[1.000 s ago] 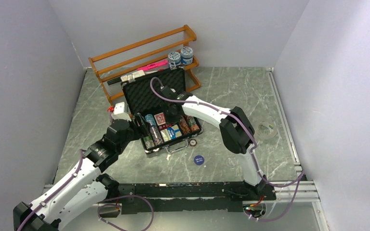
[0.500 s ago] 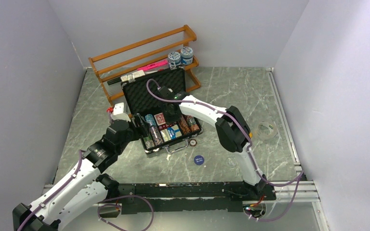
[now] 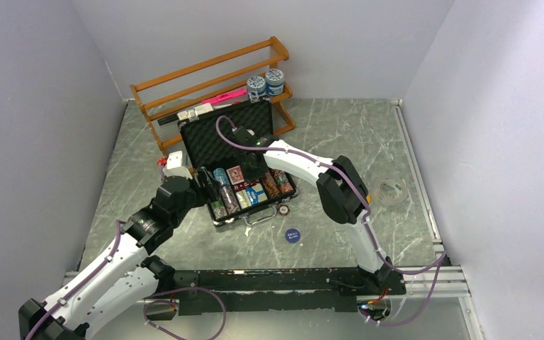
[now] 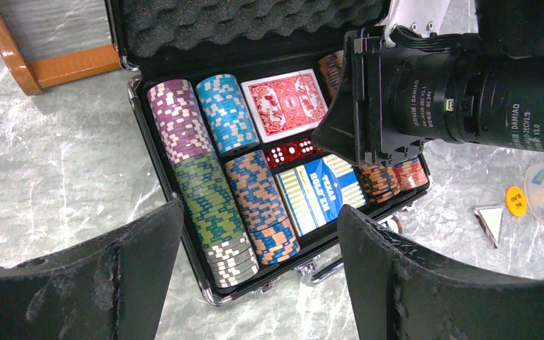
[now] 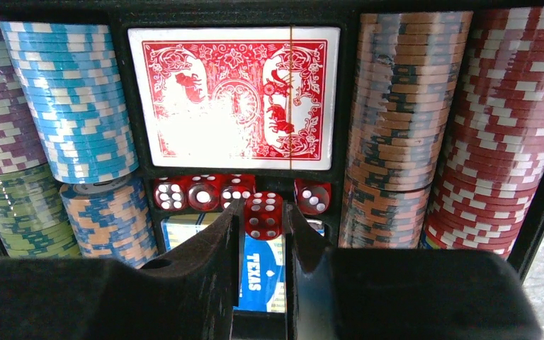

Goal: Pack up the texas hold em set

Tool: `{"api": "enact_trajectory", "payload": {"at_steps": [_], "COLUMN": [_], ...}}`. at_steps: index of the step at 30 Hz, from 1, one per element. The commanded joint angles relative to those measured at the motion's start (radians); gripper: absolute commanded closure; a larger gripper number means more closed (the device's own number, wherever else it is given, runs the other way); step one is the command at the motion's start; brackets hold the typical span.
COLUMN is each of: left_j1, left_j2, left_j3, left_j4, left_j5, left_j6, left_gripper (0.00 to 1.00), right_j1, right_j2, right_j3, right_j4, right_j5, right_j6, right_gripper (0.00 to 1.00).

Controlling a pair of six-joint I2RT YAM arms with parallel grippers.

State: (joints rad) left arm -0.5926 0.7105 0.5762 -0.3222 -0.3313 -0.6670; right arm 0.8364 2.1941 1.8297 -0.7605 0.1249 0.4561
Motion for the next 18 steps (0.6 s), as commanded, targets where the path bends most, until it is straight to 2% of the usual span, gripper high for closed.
{"api": "enact_trajectory", "payload": {"at_steps": [1,8,15,18], "left_j1": [-0.003,-0.003,-0.003,-0.004], "left_j2": [-0.003,0.000,0.000,0.000], "left_j3": [0.017,0.014,0.016,0.016], "left_j4": [0.008,0.012,0.011,0.012], "left_j5": [-0.019,-0.015,-0.015,-0.014], "left_j6": [0.000,-0.002,0.000,0.000], "left_gripper": [0.15,0.15,0.15,0.15], "right_j1": [-0.004,-0.005,-0.005,-0.005], "right_j2": [0.020,0.020,0.008,-0.001], "right_j3": [-0.003,-0.015,-0.010,-0.003], "right_j4": [0.027,0.039,0.036,0.033], "right_j5": [0.011,0.009,0.000,-0.001], "right_j6": [-0.004,-0.009,-0.011,-0.010], "right_gripper": [0.76,0.71,0.59,0.57]}}
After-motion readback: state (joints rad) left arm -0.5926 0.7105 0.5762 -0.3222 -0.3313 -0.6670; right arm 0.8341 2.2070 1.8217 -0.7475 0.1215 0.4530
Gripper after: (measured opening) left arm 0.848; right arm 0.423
